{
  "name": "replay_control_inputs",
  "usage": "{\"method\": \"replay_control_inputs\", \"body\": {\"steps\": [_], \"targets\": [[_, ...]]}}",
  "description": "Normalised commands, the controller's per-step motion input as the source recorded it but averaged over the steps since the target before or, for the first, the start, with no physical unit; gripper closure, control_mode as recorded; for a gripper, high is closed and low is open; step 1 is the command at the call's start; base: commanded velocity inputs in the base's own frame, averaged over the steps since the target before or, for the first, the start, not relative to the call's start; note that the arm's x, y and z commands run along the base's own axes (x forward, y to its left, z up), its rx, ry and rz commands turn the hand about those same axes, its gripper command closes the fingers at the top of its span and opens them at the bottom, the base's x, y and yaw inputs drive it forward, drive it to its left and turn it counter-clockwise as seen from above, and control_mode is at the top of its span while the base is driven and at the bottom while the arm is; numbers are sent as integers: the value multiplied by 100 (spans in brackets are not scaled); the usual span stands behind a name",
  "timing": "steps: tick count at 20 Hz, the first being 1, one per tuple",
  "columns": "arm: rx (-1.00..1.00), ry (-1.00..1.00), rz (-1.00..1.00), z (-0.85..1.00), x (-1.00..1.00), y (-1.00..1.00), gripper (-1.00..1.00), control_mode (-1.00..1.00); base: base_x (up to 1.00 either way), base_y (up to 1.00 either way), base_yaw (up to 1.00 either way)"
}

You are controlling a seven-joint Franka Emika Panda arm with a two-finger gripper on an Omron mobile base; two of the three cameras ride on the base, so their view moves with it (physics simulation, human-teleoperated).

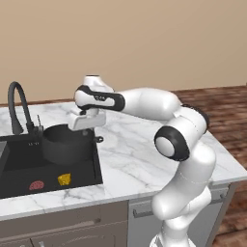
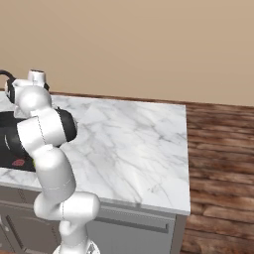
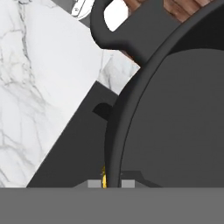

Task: Pick the pot and pot and place them in the sink. Then turn on the water.

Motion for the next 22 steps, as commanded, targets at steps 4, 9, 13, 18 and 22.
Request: {"method": "replay_control_inputs", "body": {"steps": [4,9,13,18,22], "targets": [[0,-7,0,-33,12,20,100,-100,0,0,0],[0,-4,0,-28,14,24,100,-100,0,0,0],[0,0,0,-29,16,26,100,-100,0,0,0],[-1,0,0,-25,5,8,100,-100,0,0,0],[0,0,0,-24,5,0,100,-100,0,0,0]]}}
